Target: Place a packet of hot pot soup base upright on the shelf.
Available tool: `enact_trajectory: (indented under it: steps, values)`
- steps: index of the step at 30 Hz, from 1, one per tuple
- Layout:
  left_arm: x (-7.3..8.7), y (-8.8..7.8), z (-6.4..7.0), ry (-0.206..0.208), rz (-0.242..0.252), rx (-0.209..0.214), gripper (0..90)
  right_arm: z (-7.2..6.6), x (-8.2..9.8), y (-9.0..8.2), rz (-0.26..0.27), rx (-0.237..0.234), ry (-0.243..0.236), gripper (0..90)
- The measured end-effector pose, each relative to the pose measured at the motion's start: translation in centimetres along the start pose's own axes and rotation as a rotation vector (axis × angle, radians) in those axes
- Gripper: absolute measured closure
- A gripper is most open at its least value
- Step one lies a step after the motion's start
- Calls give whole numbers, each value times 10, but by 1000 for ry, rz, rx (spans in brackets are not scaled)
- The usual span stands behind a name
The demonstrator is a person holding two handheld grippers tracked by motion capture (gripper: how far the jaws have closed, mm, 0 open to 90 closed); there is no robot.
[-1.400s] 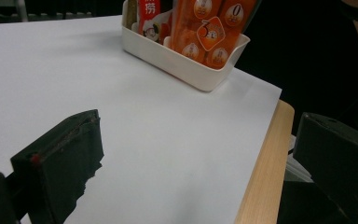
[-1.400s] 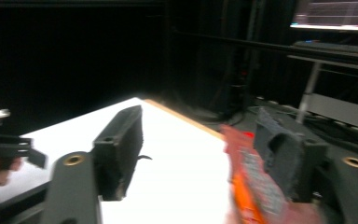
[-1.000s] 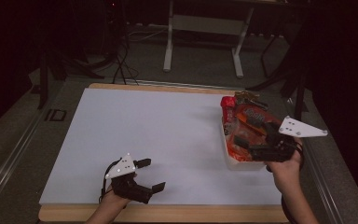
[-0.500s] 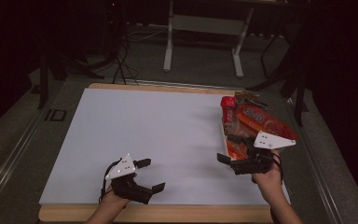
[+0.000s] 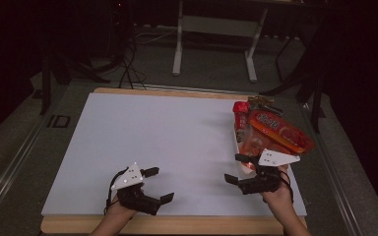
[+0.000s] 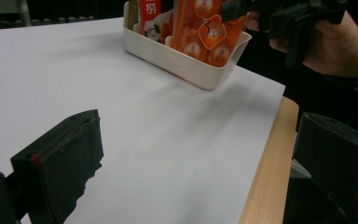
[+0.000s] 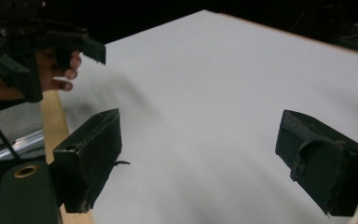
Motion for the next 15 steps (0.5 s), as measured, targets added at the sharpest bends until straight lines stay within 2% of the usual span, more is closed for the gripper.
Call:
enact_trajectory:
  steps: [9, 15]
  values:
    - [1, 1, 2, 23, -3, -3, 18, -5, 8, 4, -17, 1, -36, 141]
    - [2, 2, 2, 24, -1, 4, 18, -3, 8, 1, -14, 11, -37, 142]
Point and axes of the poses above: each handheld gripper's, and its own axes: y roughly forward along the jaws, x roughly out of its underside, z roughly to its right, the point moved 2 cm from there along y, roughly forward along the jaws, and after that the axes turned 4 degrees about x, right-handed, at the moved point
